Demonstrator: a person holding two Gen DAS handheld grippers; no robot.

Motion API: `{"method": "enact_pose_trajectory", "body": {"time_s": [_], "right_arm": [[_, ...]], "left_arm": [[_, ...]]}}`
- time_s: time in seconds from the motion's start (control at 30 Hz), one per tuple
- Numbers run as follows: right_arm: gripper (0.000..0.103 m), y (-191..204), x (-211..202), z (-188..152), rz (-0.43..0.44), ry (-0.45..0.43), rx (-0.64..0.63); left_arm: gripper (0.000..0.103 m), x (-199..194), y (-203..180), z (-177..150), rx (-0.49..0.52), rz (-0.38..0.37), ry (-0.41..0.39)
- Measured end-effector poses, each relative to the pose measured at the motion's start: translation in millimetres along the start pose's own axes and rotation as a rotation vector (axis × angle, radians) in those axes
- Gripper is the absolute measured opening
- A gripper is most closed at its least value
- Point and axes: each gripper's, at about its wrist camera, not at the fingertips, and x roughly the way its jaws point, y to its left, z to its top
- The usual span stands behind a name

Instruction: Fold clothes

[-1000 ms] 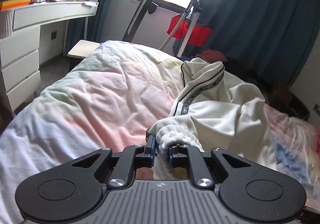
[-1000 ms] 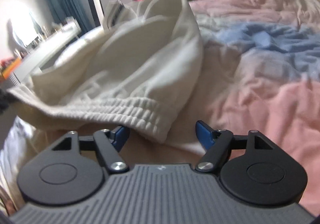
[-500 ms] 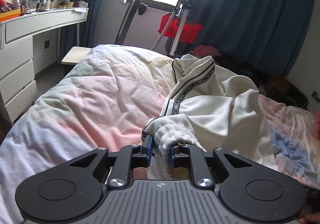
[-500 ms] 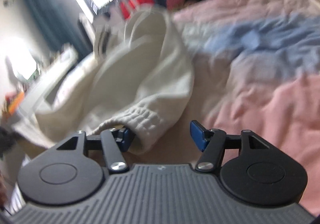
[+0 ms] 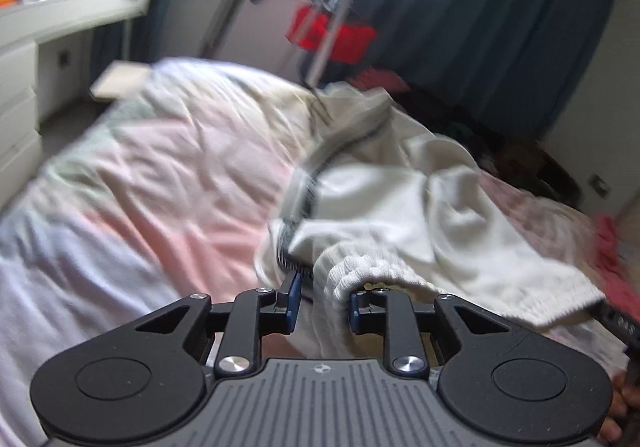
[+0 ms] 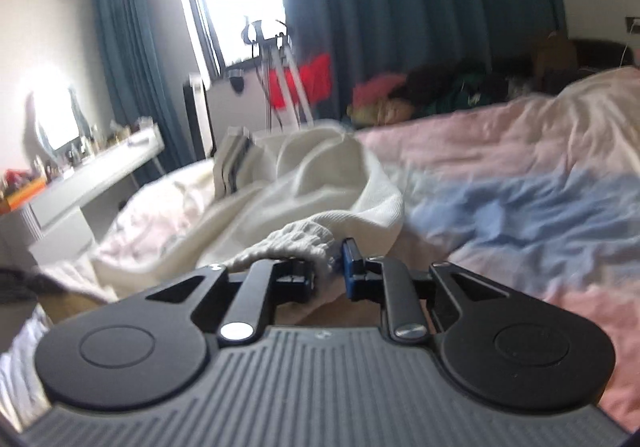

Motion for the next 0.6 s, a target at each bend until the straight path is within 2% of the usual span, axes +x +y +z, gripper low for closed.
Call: {"method": "enact_pose_trajectory", "body": {"time_s": [0.07, 0.13, 0.23, 0.37, 0.4, 0.5, 0.6], "right_arm": [[0.018, -10, -1, 2, 0.001, 0.056, 0.027], [0.019, -19, 3, -5, -0.011, 0.143, 0.049], [0.020, -35, 3, -12, -0.001, 0.239, 0.097], [0.020, -54, -15, -5, 0.110, 0.260, 0.191], [0.020, -59, -21, -3, 0.133, 0.252, 0.214], [0.032, -74, -31, -4, 0.142, 0.221, 0.295], [0.053, -86, -23, -9, 0.114, 0.223, 0.392]], "left_arm": [[0.025, 6, -2, -8, -0.011, -0.011, 0.078], [0.029, 11, -3, -17, -0.031, -0.018, 0.144], [0.046, 11, 2, -27, -0.100, -0.067, 0.213], [0.082, 2, 3, -36, -0.137, -0.142, 0.226], [0.084, 0, 2, -37, -0.139, -0.157, 0.224], [0.086, -3, 4, -35, -0.174, -0.192, 0.210], [0.086, -2, 16, -27, -0.270, -0.230, 0.182]]}}
